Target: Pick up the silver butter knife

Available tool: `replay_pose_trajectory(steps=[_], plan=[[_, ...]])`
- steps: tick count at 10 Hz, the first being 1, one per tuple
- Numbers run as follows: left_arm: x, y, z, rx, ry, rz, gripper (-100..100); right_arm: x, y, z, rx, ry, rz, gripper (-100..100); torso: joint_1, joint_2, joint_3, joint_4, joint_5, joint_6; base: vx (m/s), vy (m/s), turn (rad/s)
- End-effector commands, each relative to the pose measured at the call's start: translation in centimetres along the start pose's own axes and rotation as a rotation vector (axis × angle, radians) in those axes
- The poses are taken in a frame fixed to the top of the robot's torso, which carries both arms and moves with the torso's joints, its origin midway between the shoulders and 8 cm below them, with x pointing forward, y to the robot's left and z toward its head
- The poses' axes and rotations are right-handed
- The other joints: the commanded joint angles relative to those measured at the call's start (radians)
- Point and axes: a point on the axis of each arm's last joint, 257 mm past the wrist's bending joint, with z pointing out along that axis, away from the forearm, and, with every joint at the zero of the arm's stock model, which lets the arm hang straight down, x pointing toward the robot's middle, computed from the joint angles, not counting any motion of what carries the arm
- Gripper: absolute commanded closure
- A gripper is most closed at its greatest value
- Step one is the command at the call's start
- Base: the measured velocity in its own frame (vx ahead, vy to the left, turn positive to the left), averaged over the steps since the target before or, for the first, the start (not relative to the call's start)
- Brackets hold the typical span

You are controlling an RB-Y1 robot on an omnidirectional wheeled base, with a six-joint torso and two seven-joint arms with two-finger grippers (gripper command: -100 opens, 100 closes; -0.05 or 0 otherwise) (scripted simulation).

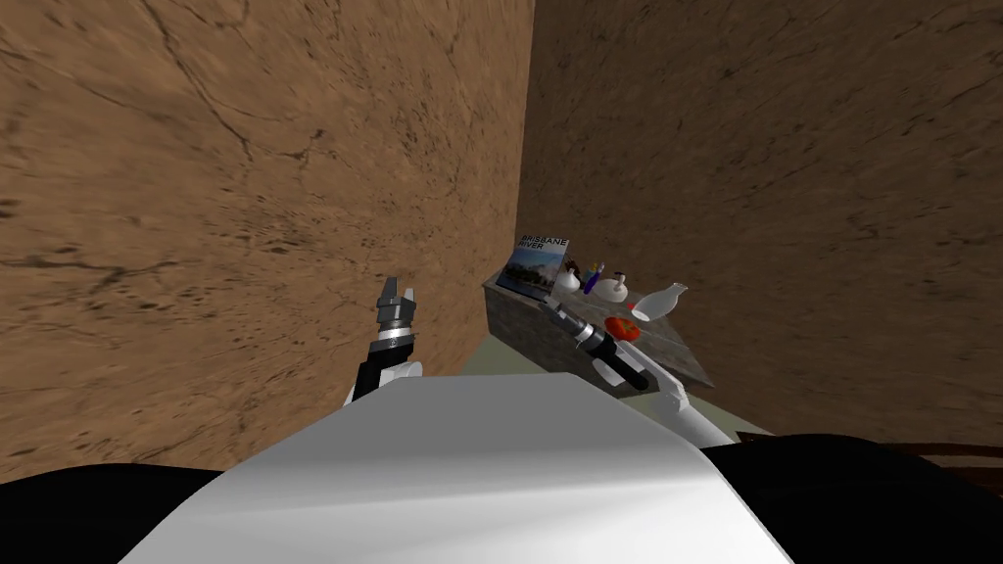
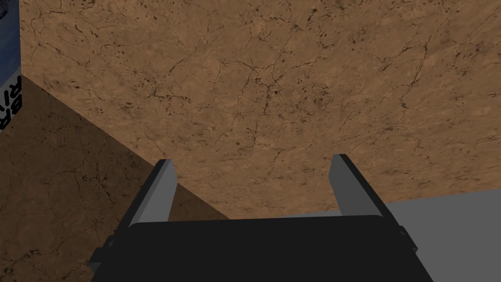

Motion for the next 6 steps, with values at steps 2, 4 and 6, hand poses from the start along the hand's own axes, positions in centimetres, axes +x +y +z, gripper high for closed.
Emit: replay_pose_trajectory(steps=[2, 4, 6], plan=[[0.0, 0.0, 0.0, 0.0, 0.0, 0.0, 0, 1.5, -1.5, -1.2, 0.017, 0.088, -0.028, -100, 0.0, 0.0, 0.0, 0.0, 0.0, -0.001, -0.016, 0.011, 0.199], [0.0, 0.0, 0.0, 0.0, 0.0, 0.0, 0, 2.7, -2.8, -2.3, 0.036, 0.161, -0.049, -100, -0.001, -0.001, -0.001, 0.0, 0.0, -0.001, -0.012, 0.003, 0.176], [0.0, 0.0, 0.0, 0.0, 0.0, 0.0, 0, 3.8, -4.2, -3.7, 0.058, 0.234, -0.069, -100, -0.002, -0.001, -0.001, 0.0, 0.0, 0.0, -0.008, -0.008, 0.176]])
